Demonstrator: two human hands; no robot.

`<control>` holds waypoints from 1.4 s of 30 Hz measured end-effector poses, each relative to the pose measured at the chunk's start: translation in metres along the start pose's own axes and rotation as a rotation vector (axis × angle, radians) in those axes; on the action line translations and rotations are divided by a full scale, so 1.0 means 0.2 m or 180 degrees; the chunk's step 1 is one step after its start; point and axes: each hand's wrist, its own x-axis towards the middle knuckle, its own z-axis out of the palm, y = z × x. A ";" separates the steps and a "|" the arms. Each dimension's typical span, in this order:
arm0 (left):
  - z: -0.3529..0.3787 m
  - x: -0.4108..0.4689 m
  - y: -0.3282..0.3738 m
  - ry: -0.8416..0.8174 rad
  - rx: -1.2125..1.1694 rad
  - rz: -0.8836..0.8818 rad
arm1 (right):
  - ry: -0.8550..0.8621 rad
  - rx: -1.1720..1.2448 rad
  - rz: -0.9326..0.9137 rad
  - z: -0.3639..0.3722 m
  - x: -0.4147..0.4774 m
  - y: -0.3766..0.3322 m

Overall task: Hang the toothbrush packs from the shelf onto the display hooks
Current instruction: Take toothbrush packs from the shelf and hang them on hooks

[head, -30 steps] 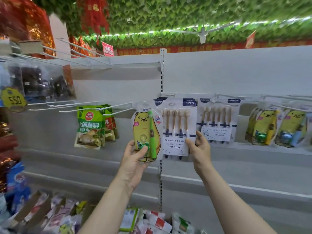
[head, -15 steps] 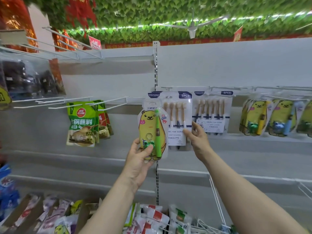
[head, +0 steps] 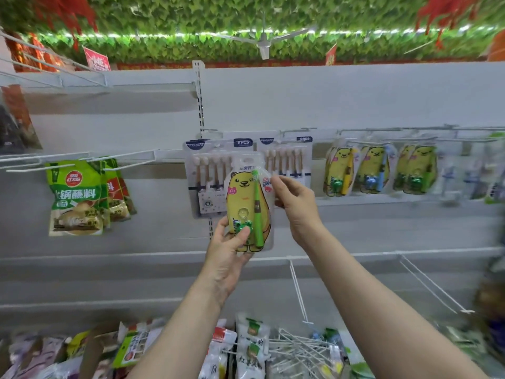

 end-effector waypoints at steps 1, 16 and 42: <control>0.04 -0.01 -0.03 -0.0019 0.0000 -0.0013 | 0.0055 0.0043 -0.0032 -0.05 -0.01 -0.02; 1.10 -0.05 -0.75 -0.0202 0.0181 -0.0074 | 0.0388 -0.0267 -0.0302 -1.29 0.01 -0.44; 2.13 0.12 -1.40 0.0046 0.1018 -0.0247 | 0.0543 -0.0570 -0.0015 -2.49 0.30 -0.64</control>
